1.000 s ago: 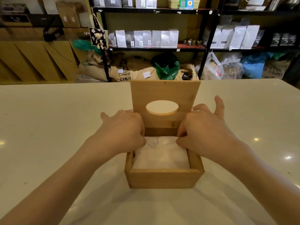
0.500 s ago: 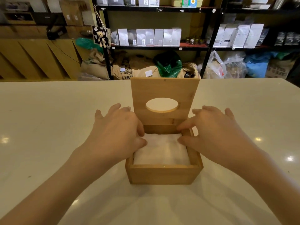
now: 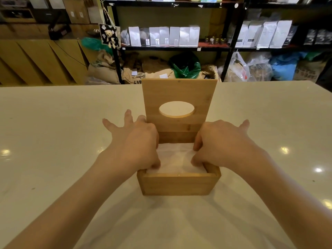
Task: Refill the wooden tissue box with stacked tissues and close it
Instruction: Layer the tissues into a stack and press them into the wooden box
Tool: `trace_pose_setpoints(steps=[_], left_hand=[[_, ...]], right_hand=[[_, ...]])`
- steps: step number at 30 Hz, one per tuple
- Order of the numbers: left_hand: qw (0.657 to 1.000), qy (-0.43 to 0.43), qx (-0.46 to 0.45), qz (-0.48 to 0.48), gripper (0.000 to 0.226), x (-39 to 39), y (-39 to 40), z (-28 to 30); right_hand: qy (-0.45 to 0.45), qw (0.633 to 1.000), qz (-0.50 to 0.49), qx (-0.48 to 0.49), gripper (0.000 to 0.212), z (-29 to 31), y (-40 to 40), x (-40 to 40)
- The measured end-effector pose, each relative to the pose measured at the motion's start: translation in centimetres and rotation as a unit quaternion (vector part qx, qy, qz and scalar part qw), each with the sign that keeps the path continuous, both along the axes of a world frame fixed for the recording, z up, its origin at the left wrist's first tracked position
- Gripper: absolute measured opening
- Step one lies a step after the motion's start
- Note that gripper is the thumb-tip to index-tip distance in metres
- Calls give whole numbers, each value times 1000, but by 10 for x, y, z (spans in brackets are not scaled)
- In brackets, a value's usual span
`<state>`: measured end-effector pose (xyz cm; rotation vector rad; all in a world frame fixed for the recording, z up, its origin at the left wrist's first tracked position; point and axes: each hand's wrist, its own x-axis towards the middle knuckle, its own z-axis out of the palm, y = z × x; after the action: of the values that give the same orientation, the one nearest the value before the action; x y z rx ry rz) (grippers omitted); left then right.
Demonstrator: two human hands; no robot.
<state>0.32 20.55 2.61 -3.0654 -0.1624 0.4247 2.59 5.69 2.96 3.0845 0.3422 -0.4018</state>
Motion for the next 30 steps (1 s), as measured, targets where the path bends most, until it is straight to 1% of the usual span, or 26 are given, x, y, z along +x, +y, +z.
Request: trace_pose_setpoints(steps=[3, 6, 9, 11, 14, 19, 22, 26, 30], left_hand=[[1000, -4, 11, 1, 37, 1, -1, -2], [1000, -7, 13, 1, 36, 1, -1, -4], [1000, -7, 5, 0, 34, 3, 1, -3], [1000, -13, -3, 7, 32, 4, 3, -3], [999, -21, -1, 24, 32, 4, 2, -4], [999, -22, 26, 28, 22, 0, -5, -4], [999, -13, 25, 31, 27, -1, -6, -2], [999, -33, -15, 28, 33, -2, -2, -2], [994, -69, -88, 15, 35, -8, 5, 5]], right_hand=[[-37, 998, 5, -43, 28, -2, 3, 0], [-64, 997, 9, -53, 22, -5, 5, 0], [-63, 997, 11, -31, 18, -4, 3, -1], [-50, 999, 3, 10, 22, -2, 0, -2], [-60, 997, -8, 53, 29, -1, 1, -4], [-79, 997, -20, 18, 27, -6, 10, -8], [-77, 997, -28, 10, 29, -7, 12, -9], [-53, 995, -44, 69, 31, -4, 8, -9], [-42, 980, -44, 191, 25, 4, 3, -19]])
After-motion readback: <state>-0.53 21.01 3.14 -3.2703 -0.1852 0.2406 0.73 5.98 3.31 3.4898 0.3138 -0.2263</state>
